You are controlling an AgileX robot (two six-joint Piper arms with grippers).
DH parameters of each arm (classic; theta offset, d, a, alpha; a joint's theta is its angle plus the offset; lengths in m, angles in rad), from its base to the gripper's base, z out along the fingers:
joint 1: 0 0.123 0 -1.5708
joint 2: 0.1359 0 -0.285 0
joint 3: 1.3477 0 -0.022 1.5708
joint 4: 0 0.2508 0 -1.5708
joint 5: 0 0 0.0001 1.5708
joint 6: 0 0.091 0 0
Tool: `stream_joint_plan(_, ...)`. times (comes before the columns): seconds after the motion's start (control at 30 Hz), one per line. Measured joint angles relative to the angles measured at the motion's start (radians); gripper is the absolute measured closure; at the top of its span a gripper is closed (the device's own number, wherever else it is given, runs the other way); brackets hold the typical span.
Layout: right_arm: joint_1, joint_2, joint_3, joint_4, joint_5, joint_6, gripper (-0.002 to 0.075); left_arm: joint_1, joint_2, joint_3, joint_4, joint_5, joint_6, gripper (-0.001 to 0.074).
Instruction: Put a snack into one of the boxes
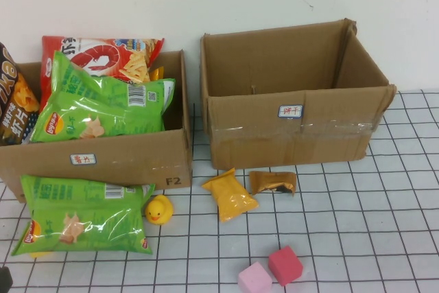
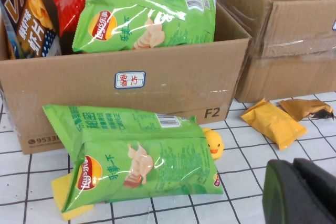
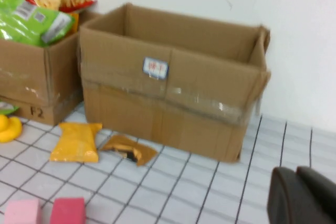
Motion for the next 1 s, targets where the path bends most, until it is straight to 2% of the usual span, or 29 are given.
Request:
stream_joint_plan(0.1, -0.068, -0.038, 0.069, 0.025, -0.012, 0.017, 0.0727, 0.000, 0.000, 0.000, 0.000, 0.002, 0.000, 0.0736)
stream_joint_plan(0.27, -0.286, -0.124, 0.158, 0.030, -0.018, 0.029, 0.0727, 0.000, 0.000, 0.000, 0.000, 0.002, 0.000, 0.0736)
stream_joint_plan(0.37, -0.360, -0.170, 0.215, -0.016, -0.018, 0.087, 0.0727, 0.000, 0.000, 0.000, 0.000, 0.004, 0.000, 0.0736)
stream_joint_plan(0.53, -0.365, -0.194, 0.254, -0.078, 0.013, 0.185, 0.0727, 0.000, 0.000, 0.000, 0.000, 0.006, 0.000, 0.0736)
stream_joint_plan(0.73, -0.355, -0.194, 0.254, -0.089, 0.117, 0.230, 0.0727, 0.000, 0.000, 0.000, 0.000, 0.006, 0.000, 0.0736)
stream_joint_plan(1.0, -0.353, -0.194, 0.254, -0.092, 0.125, 0.245, 0.0727, 0.000, 0.000, 0.000, 0.000, 0.006, 0.000, 0.0736)
